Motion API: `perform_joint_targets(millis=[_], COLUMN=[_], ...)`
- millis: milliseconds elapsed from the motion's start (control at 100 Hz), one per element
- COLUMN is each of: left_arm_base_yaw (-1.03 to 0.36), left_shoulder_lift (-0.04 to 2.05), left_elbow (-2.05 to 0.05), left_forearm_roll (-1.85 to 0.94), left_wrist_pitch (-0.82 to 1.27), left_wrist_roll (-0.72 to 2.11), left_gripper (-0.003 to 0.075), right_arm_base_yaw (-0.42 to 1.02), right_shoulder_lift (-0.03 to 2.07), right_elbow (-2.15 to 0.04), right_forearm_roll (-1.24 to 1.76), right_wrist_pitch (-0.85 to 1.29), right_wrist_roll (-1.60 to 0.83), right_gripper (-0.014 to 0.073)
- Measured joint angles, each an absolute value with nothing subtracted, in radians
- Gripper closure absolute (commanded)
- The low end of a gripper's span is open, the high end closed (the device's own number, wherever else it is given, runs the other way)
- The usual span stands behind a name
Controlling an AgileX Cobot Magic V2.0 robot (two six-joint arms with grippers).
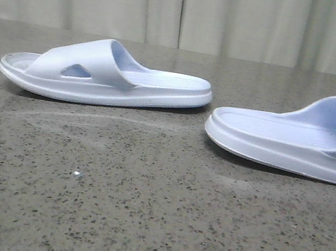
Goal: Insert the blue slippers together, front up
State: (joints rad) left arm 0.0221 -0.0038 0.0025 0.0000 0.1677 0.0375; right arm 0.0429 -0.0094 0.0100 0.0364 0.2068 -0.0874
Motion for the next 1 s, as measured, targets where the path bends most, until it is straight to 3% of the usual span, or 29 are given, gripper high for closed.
perform_joint_targets(millis=[1000], left_arm_base_yaw=[0.022], left_shoulder_lift=[-0.004], left_elbow=[0.003], left_forearm_roll=[0.0], left_wrist_pitch=[0.168], left_wrist_roll=[0.037], left_gripper=[0.0705], right_arm_base_yaw=[0.043], right_shoulder_lift=[-0.009], right_elbow=[0.01], right_forearm_roll=[-0.021], right_wrist_pitch=[0.207], right_wrist_roll=[-0.087], right_gripper=[0.0683])
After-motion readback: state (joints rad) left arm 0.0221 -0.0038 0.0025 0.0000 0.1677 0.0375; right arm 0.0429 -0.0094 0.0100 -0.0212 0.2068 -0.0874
